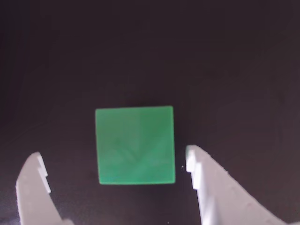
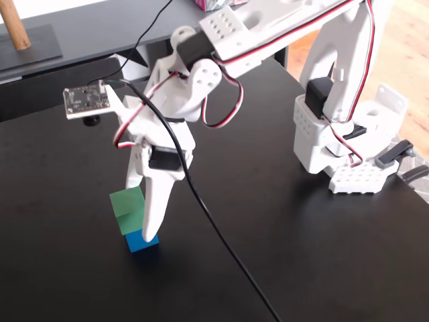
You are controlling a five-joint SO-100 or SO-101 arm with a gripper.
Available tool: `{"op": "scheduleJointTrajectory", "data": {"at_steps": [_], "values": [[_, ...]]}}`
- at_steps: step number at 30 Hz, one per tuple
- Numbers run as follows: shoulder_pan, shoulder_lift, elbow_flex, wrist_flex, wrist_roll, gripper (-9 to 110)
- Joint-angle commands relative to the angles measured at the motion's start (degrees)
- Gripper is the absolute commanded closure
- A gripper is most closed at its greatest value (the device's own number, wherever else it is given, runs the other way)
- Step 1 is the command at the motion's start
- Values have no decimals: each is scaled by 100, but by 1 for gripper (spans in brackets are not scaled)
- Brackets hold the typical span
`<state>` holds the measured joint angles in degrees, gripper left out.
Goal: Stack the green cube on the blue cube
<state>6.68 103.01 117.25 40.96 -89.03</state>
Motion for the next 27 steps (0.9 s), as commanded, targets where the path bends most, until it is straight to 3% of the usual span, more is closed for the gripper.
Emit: {"op": "scheduleJointTrajectory", "data": {"at_steps": [1, 17, 20, 23, 27], "values": [[9, 343, -861, 448, 97, 63], [-53, 1266, -2610, 3146, 97, 63], [-97, 1749, -2435, 3454, -9, 75], [-211, 2285, -2127, 3665, 79, 101], [-413, 3059, -1503, 3946, 149, 101]]}}
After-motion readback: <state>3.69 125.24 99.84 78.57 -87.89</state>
